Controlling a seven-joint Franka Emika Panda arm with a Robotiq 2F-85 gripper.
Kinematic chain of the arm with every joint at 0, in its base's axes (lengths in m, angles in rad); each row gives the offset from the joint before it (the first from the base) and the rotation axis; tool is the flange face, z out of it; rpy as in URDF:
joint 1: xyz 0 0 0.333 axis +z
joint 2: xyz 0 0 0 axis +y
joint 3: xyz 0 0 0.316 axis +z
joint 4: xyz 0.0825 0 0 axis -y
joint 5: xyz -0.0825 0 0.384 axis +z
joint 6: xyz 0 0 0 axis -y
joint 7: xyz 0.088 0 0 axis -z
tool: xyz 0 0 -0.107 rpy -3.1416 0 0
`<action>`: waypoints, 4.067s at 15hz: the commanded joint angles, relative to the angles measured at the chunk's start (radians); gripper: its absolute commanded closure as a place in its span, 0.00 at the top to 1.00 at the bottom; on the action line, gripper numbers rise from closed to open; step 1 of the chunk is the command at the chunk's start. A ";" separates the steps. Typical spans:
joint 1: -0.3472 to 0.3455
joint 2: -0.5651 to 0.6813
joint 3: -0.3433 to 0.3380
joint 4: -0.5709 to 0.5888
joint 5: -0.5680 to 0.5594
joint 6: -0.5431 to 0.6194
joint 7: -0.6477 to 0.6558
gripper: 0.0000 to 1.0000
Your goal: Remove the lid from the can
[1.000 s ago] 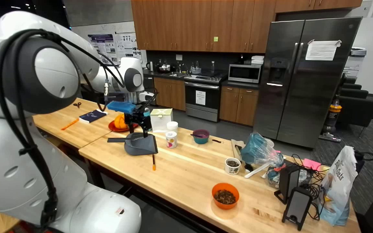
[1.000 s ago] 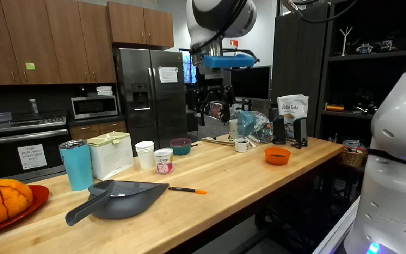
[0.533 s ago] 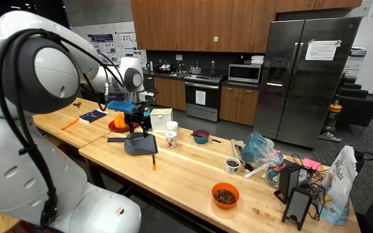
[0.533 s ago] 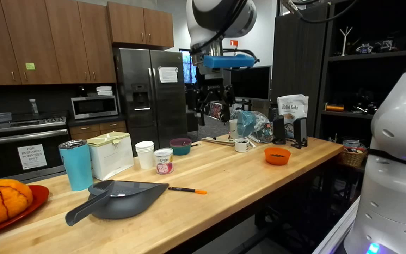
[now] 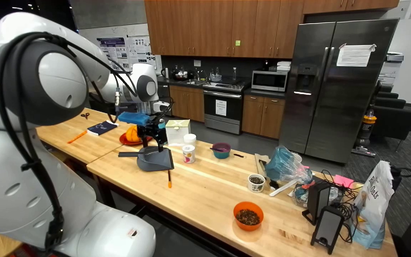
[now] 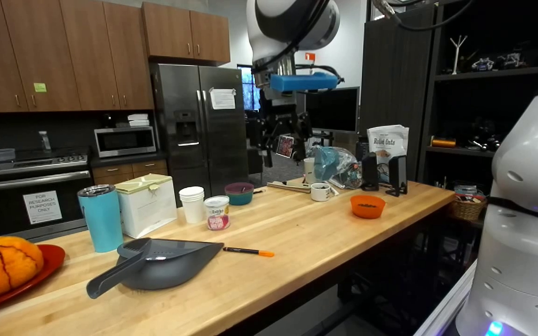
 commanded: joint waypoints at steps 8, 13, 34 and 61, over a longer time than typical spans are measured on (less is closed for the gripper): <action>-0.014 0.027 -0.039 0.019 -0.145 0.077 -0.024 1.00; -0.047 0.100 -0.067 0.095 -0.249 0.113 -0.031 1.00; -0.082 0.160 -0.109 0.013 -0.384 0.337 -0.005 1.00; 0.022 0.671 -0.219 0.473 -0.283 0.423 0.184 1.00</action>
